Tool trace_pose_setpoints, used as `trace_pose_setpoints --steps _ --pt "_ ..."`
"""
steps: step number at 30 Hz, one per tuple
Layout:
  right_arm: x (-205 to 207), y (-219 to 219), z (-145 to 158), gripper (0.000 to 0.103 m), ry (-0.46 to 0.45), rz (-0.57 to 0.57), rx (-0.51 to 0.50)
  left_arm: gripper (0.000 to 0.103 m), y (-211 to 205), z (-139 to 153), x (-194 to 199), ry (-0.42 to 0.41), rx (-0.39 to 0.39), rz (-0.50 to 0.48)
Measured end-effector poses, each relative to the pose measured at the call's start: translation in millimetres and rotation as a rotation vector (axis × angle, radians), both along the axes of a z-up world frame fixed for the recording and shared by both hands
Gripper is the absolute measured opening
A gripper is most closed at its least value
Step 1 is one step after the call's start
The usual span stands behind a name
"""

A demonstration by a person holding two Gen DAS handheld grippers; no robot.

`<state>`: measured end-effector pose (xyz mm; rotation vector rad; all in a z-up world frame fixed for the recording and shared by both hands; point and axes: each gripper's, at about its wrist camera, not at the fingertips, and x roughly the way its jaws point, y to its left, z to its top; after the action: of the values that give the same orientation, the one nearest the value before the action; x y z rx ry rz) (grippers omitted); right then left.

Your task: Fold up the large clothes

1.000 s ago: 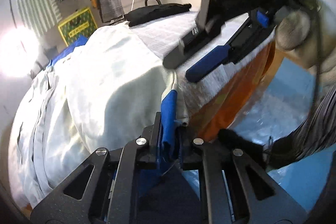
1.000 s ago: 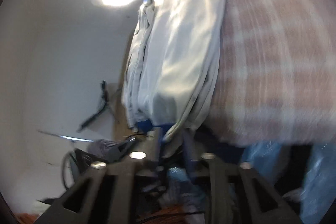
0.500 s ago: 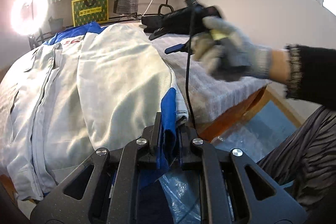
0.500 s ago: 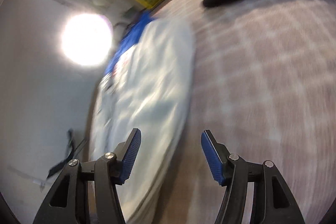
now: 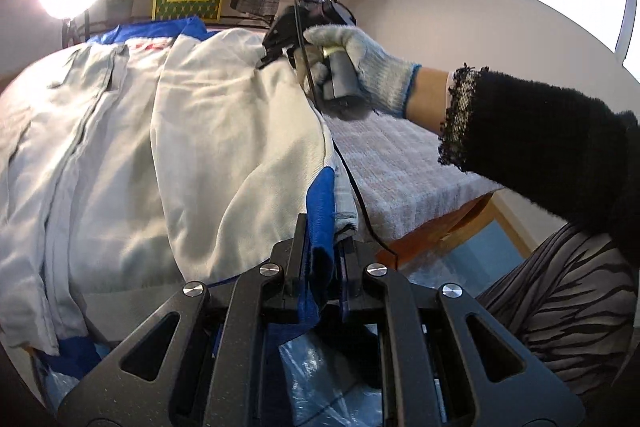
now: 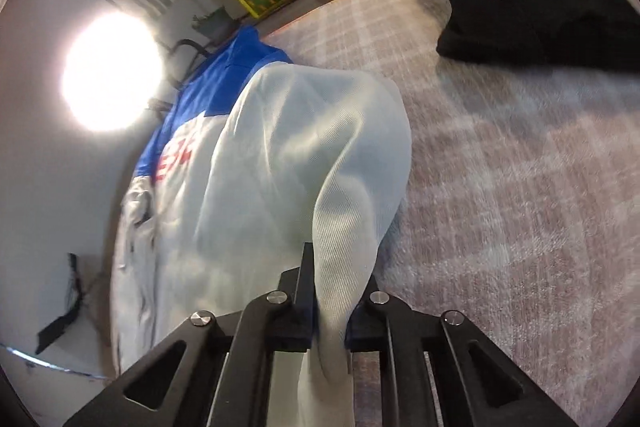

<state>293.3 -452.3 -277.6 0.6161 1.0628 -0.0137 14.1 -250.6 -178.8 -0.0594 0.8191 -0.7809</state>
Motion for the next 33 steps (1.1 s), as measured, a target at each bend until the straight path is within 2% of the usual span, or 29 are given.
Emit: trace_pose_setpoints --steps 2,8,15,20,23,25,30,33 --pt "4.1 9.4 10.7 0.005 0.008 0.003 -0.054 0.01 6.9 -3.7 3.1 0.032 -0.034 0.01" --pt "5.3 52.2 48.8 0.004 0.027 0.064 -0.306 0.01 37.9 -5.1 9.5 0.095 -0.124 0.061" --pt "31.3 127.5 77.4 0.004 -0.006 0.19 -0.492 0.01 85.3 -15.5 10.8 0.165 -0.198 0.166" --pt "54.0 193.2 69.0 0.004 -0.006 0.31 -0.595 0.01 113.6 -26.3 11.8 0.22 -0.224 0.247" --pt "65.4 236.7 55.6 0.004 -0.007 0.404 -0.696 0.01 126.2 -32.8 10.8 0.247 -0.233 0.278" --pt "71.2 256.8 45.7 0.004 0.005 0.441 -0.707 0.01 130.7 -37.1 11.1 0.26 -0.228 0.289" --pt "78.5 295.5 17.9 0.004 0.038 0.515 -0.771 0.01 140.6 -49.0 10.7 0.304 -0.22 0.319" --pt "79.3 303.4 4.6 0.005 0.059 0.534 -0.793 0.01 143.7 -56.5 14.5 0.329 -0.21 0.33"
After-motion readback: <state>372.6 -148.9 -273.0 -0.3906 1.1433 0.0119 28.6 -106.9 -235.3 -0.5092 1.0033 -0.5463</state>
